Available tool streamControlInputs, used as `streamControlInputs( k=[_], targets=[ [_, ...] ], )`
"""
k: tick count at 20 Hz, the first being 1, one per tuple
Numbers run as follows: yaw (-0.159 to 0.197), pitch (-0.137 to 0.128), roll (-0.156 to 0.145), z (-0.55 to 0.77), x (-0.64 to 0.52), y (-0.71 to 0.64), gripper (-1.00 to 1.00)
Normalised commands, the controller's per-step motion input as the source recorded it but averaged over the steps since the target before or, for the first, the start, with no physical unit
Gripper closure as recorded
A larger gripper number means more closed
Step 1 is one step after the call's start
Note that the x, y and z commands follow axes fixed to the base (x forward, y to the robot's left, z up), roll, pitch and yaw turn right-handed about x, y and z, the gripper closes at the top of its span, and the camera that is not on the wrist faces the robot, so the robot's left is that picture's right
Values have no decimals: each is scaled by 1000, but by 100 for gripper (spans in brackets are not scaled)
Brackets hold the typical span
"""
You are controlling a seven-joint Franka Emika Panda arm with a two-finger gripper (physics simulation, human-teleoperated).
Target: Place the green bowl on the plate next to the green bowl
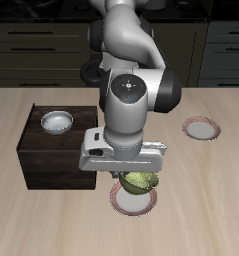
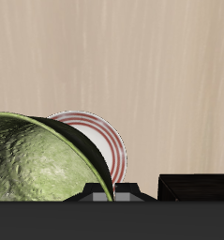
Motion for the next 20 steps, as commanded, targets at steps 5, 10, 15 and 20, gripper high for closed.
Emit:
streamControlInputs(
  k=[5,10,15,20],
  targets=[
    [-2,44,-11,-293,70,-23,100],
    [8,61,-12,-318,-9,12,100],
    [15,90,-34,-248,-54,-46,-100],
    [35,-4,35,71,-129,162,-100]
  ],
)
